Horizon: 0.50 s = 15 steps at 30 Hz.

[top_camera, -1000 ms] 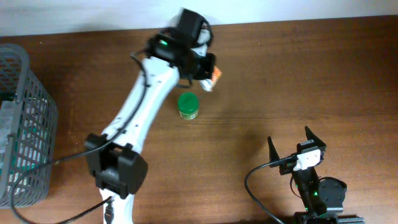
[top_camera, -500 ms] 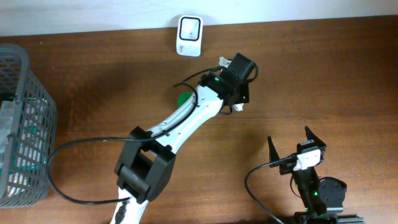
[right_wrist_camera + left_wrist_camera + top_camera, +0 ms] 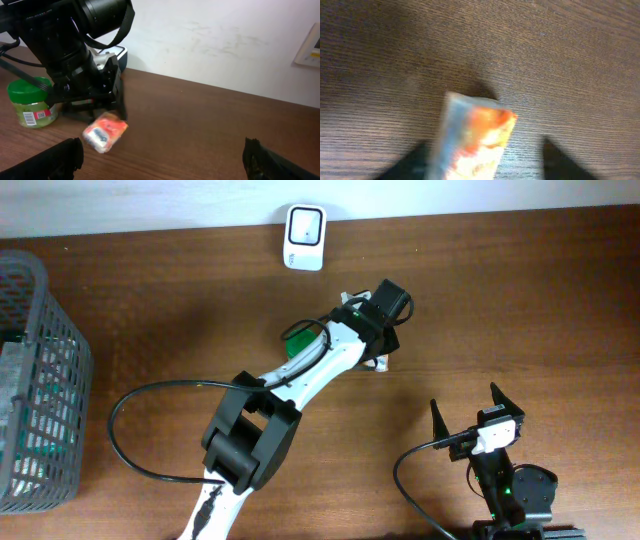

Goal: Scan the item barcode
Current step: 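Place the small orange box right of the jar with the left gripper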

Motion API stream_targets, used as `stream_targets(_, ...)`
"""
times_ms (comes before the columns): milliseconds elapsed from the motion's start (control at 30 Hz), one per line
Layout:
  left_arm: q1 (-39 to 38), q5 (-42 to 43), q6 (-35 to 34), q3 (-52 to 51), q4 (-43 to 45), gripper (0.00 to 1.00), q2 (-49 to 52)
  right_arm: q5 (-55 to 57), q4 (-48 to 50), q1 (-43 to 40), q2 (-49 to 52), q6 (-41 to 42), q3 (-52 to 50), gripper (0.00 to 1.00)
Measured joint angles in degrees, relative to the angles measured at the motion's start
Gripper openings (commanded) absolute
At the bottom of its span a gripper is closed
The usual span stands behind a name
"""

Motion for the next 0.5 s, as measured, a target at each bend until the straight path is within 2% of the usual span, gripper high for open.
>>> stream_targets(133,0.0,0.0,0.3,0.0,0.0,0.99,0.0,0.0,0.0,0.0,0.0,0.0,0.0,0.98)
stream_targets(233,0.0,0.0,5.5,0.0,-0.2,0.99,0.0,0.0,0.0,0.0,0.0,0.0,0.0,0.98)
stream_targets(300,0.2,0.0,13.2,0.2,-1.6,0.99,-0.8,0.0,0.0,0.0,0.0,0.0,0.0,0.98)
stream_targets(367,0.4,-0.6,25.2,0.4,-3.1,0.99,-4.8,0.0,0.0,0.0,0.0,0.0,0.0,0.98)
stream_targets(500,1.2,-6.1,39.3,1.7,-4.8,0.99,-17.3,0.0,0.0,0.0,0.0,0.0,0.0,0.98)
